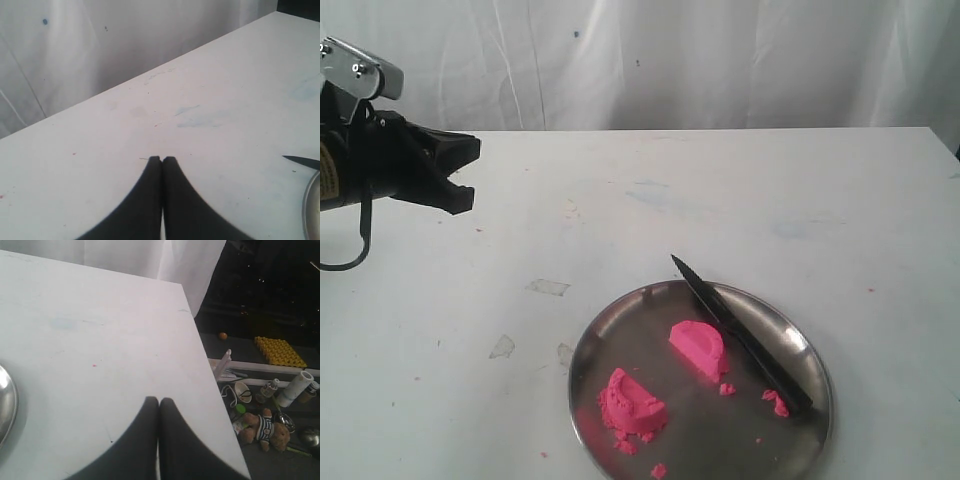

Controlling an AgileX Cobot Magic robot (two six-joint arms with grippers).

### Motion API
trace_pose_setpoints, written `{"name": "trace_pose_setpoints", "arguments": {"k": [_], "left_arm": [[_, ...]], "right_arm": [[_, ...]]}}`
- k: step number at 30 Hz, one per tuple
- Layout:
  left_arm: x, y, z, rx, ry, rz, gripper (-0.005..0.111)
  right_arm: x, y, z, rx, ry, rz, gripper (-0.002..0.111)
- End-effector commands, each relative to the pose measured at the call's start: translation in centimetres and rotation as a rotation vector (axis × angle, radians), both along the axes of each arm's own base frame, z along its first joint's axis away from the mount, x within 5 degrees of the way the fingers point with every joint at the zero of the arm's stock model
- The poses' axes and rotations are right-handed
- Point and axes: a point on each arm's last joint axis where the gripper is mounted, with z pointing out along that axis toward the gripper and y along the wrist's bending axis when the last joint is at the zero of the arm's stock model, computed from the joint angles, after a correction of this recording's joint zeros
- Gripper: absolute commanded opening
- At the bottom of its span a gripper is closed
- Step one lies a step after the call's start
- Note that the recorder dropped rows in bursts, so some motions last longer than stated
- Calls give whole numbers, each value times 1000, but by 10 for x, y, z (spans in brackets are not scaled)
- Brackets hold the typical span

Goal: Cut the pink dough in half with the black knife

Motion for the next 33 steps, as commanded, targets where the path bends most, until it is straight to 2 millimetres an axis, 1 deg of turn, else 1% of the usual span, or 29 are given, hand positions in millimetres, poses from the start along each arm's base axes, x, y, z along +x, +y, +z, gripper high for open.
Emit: {"name": "trace_pose_setpoints", "arguments": {"k": [1, 4, 6, 8, 13, 14, 15, 16, 17, 20, 21, 25, 29, 33], "left_arm": [[-2, 1, -1, -4, 15, 4, 0], [-2, 1, -1, -2, 13, 3, 0], [-2, 1, -1, -2, 13, 3, 0], [-2, 1, -1, -2, 13, 3, 0], [-2, 1, -1, -2, 13, 3, 0], [-2, 1, -1, -2, 13, 3, 0], [-2, 1, -1, 1, 11, 1, 0], [-2, 1, -1, -1, 11, 2, 0], [-2, 1, -1, -1, 11, 2, 0], [-2, 1, -1, -3, 12, 4, 0], [-2, 1, -1, -3, 12, 4, 0], [-2, 1, -1, -1, 11, 3, 0], [-2, 1, -1, -1, 11, 3, 0], [-2, 1, -1, -1, 11, 3, 0]], "right_arm": [[1, 0, -1, -5, -24, 1, 0], [14, 2, -12, -36, -128, 38, 0], [21, 4, -27, -42, -172, 63, 0], [27, 6, -46, -46, -178, 80, 0], [30, 6, -114, -34, -19, 85, 0], [30, 6, -113, -51, -37, 92, 0], [30, 7, -107, -57, -120, 106, 0], [31, 8, -104, -39, -159, 112, 0], [31, 9, -103, -33, -172, 115, 0], [30, 8, -107, -42, -125, 104, 0], [31, 8, -105, -33, -142, 104, 0], [31, 9, -102, 148, -204, 63, 0], [31, 8, -106, 172, -166, 51, 0], [31, 8, -106, 172, -164, 50, 0]]}}
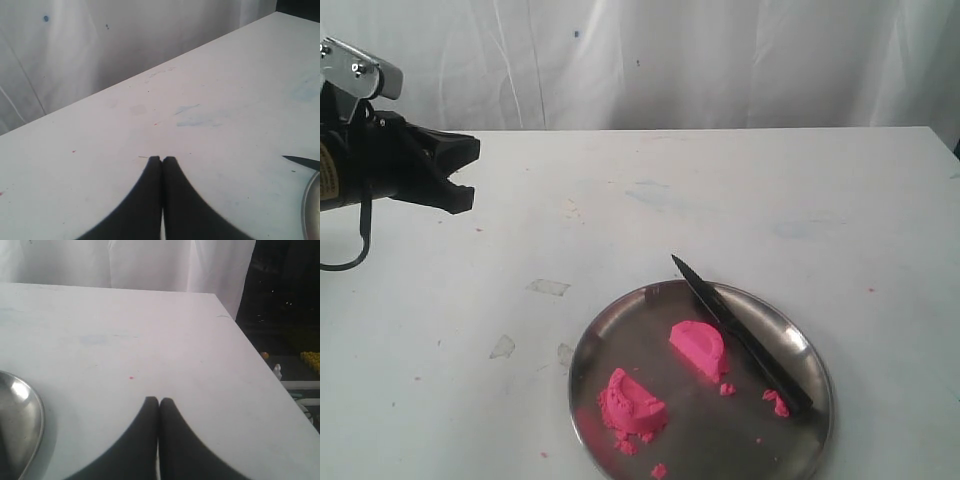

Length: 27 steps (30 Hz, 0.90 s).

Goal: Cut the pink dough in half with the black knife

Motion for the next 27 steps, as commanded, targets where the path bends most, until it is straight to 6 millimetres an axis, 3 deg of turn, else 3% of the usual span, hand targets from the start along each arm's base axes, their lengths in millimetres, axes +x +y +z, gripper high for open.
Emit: {"name": "trace_pose_setpoints", "arguments": {"k": [1, 9, 13, 16, 21, 27], "left_arm": [[-2, 1, -1, 6, 3, -3, 0], [-2, 3, 0, 3, 2, 10, 0], [-18, 13, 24, 114, -33, 95, 0], [-45, 23, 63, 181, -135, 194, 0], [-120, 37, 132, 171, -393, 336, 0], [-199, 37, 175, 105, -690, 323, 0]], "right_arm": [[0, 0, -1, 15, 0, -5, 0], [0, 0, -1, 15, 1, -6, 0], [0, 0, -1, 15, 1, -6, 0], [0, 0, -1, 15, 1, -6, 0], [0, 0, -1, 15, 1, -6, 0], [0, 0, -1, 15, 1, -6, 0]]}}
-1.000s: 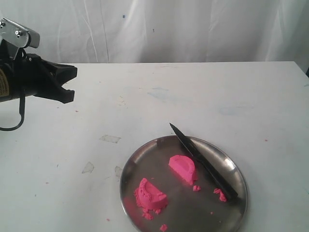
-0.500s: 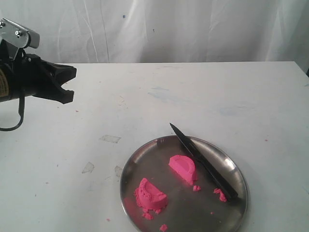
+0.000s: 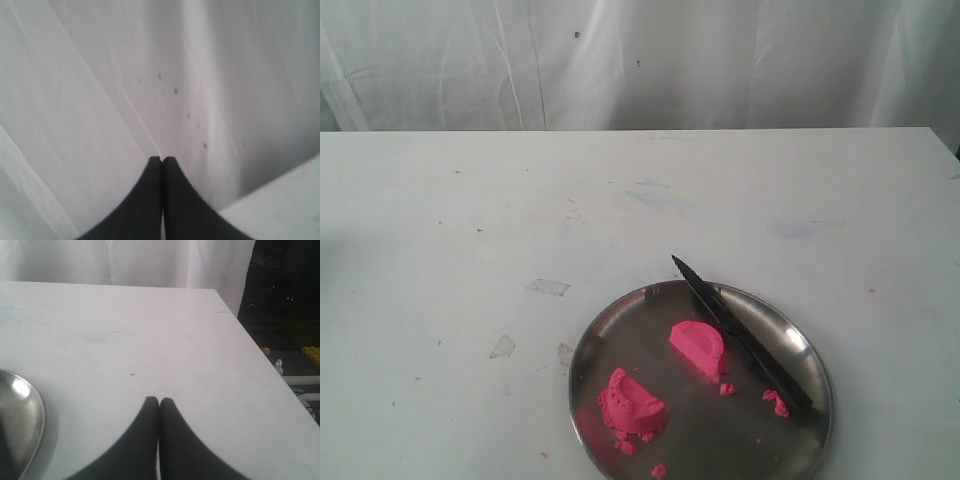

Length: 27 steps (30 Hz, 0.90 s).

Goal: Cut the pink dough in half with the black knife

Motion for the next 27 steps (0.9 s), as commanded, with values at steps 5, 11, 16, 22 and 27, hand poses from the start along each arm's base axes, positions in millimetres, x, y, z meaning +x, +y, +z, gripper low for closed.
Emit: {"name": "trace_pose_setpoints", "arguments": {"k": [5, 11, 16, 22, 27], "left_arm": [[-87, 4, 30, 9, -291, 5, 0], [-87, 27, -108, -152, 143, 258, 0], [-90, 26, -218, -309, 318, 266, 0], [-96, 26, -223, -337, 347, 269, 0], [-103, 20, -245, -255, 605, 266, 0]], "right_arm": [[0, 0, 0, 3, -10, -2, 0], [0, 0, 0, 3, -10, -2, 0], [0, 0, 0, 3, -10, -2, 0], [0, 0, 0, 3, -10, -2, 0], [0, 0, 0, 3, -10, -2, 0]]}}
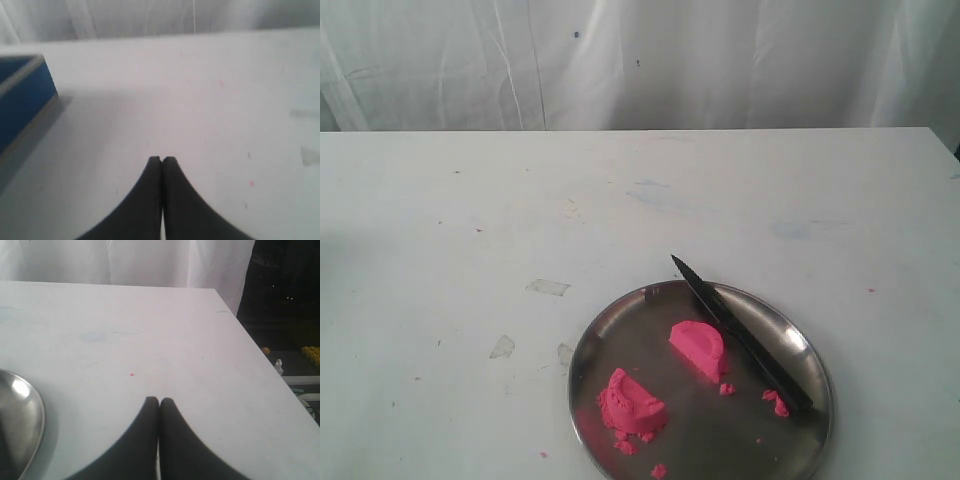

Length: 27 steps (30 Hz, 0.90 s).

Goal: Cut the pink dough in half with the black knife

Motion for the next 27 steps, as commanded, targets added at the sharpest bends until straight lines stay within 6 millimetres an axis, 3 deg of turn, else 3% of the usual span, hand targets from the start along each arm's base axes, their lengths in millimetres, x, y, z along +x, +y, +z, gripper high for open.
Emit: {"name": "trace_pose_setpoints", "arguments": {"k": [1, 8, 17, 23, 27], "left_arm": [[-5, -3, -15, 86, 175, -37, 0], [-5, -2, -15, -105, 154, 54, 0], [-5, -7, -15, -87, 164, -62, 0], [-2, -6, -8, 88, 88, -110, 0], [-1, -4, -5, 92, 60, -71, 0]], "right_arm": [[0, 0, 0, 1, -10, -2, 0], [0, 0, 0, 1, -10, -2, 0], [0, 0, 0, 1, -10, -2, 0], [0, 0, 0, 1, -10, -2, 0], [0, 0, 0, 1, -10, -2, 0]]}}
